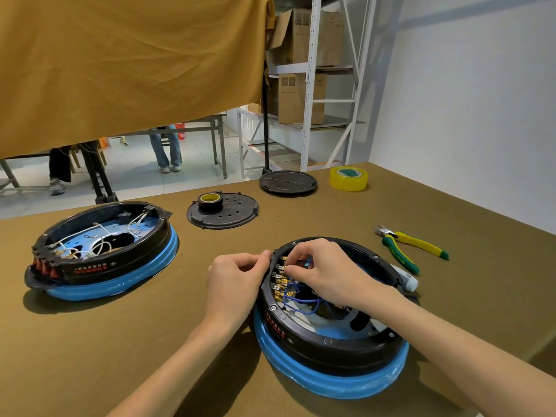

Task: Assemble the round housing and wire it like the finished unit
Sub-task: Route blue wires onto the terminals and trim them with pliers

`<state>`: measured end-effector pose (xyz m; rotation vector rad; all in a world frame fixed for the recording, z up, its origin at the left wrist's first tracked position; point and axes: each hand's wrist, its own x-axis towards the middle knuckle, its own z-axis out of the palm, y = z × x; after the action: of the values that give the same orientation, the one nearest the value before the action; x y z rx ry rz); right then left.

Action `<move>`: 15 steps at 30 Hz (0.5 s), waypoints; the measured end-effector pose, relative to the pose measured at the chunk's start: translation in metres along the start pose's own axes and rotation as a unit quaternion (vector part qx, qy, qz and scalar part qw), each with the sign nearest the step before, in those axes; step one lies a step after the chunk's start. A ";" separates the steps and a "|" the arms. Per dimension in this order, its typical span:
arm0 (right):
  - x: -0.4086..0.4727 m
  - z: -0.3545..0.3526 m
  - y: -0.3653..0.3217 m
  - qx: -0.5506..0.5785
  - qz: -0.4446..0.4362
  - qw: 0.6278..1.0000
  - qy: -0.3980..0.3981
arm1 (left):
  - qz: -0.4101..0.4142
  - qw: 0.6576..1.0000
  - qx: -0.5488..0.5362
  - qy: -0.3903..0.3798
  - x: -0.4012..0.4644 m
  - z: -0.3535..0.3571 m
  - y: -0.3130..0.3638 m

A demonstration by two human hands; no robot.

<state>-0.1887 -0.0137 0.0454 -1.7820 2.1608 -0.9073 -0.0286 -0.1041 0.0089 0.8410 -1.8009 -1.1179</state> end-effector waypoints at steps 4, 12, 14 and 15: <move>0.001 0.002 -0.006 -0.046 0.009 0.998 0.030 | -0.016 0.998 -0.040 0.038 -0.007 0.007 -0.003; 0.001 0.012 -0.011 -0.078 -0.038 0.995 0.056 | -0.013 0.994 -0.083 0.075 -0.012 0.015 -0.009; 0.001 0.014 -0.011 -0.077 -0.036 0.995 0.057 | -0.008 0.993 -0.084 0.080 -0.011 0.015 -0.009; 0.001 0.014 -0.011 -0.075 -0.033 0.995 0.055 | -0.007 0.993 -0.086 0.081 -0.011 0.016 -0.010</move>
<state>-0.1731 -0.0204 0.0408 -1.9258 2.3063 -0.8977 -0.0370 -0.0929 -0.0077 0.8187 -1.5436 -1.1617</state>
